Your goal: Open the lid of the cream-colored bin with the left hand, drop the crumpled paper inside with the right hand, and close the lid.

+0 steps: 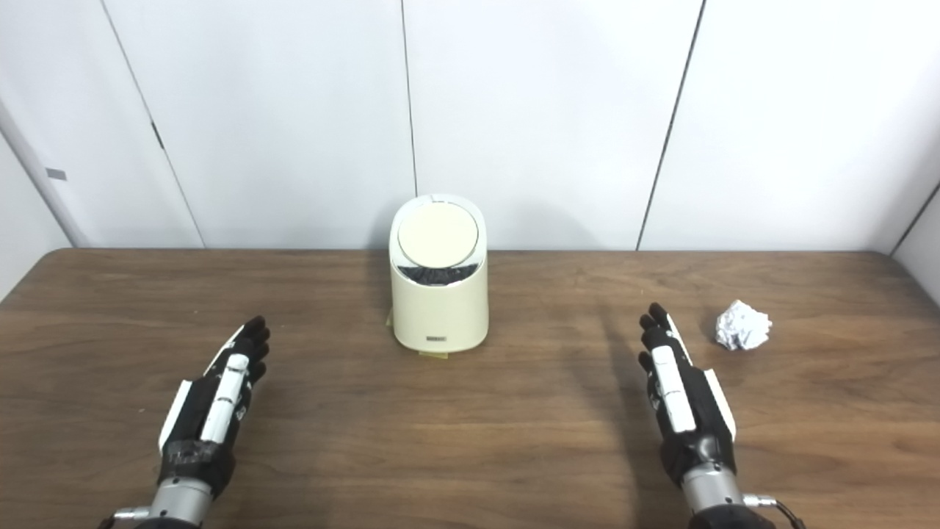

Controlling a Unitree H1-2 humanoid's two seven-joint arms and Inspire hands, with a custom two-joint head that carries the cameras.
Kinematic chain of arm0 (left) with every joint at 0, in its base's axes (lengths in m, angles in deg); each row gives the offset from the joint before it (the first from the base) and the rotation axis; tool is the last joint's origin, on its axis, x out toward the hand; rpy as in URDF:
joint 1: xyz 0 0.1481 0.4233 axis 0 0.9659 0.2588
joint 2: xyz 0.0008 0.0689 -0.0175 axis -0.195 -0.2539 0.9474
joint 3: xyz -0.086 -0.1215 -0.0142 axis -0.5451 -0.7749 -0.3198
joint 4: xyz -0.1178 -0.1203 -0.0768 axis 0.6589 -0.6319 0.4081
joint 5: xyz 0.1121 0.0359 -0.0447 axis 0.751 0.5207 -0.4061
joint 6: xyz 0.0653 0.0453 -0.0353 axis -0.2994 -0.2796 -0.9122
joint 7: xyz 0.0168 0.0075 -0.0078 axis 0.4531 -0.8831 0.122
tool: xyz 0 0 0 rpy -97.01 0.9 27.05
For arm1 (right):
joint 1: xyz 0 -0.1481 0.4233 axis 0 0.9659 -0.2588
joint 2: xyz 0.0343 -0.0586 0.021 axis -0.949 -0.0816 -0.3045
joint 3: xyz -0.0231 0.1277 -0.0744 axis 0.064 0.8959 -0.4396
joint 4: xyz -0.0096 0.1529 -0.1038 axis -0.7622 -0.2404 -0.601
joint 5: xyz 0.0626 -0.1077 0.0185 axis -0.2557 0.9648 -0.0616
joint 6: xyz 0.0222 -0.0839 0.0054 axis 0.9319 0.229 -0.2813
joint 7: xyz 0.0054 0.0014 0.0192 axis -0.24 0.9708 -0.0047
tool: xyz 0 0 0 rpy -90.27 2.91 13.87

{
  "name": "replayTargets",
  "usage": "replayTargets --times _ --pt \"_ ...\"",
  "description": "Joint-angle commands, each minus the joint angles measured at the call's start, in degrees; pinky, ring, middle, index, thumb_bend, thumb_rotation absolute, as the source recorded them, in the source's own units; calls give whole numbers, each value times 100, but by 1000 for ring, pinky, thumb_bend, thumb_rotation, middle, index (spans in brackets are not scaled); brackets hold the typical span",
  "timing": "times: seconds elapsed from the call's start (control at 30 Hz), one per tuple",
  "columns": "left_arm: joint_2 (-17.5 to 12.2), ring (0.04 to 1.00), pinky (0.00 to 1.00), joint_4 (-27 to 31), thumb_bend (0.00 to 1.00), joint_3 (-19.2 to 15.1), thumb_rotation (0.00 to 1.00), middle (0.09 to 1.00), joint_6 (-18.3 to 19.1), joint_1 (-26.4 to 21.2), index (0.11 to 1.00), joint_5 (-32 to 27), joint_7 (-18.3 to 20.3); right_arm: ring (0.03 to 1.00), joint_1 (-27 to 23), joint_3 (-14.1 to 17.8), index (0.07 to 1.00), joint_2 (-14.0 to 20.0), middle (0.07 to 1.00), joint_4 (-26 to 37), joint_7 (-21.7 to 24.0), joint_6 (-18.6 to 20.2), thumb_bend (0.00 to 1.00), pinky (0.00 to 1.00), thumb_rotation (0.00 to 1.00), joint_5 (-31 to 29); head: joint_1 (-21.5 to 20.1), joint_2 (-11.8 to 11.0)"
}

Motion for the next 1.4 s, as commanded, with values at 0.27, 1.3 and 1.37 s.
replayTargets --times 0.27,1.3,1.37 --pt "-61 969 991 151 506 -6 818 949 -94 -172 960 -25 23 1000 -194 2 980 62 972 209 63 -98 657 1000 854 -18 0 7" --pt "-156 977 994 304 503 26 562 953 114 -270 974 174 -20 1000 -253 -87 980 39 979 133 78 -73 675 1000 854 14 -65 -73" --pt "-163 980 999 406 526 14 487 956 245 -338 972 291 -114 999 -261 -79 976 28 976 114 69 -76 664 1000 854 -9 -57 -61"
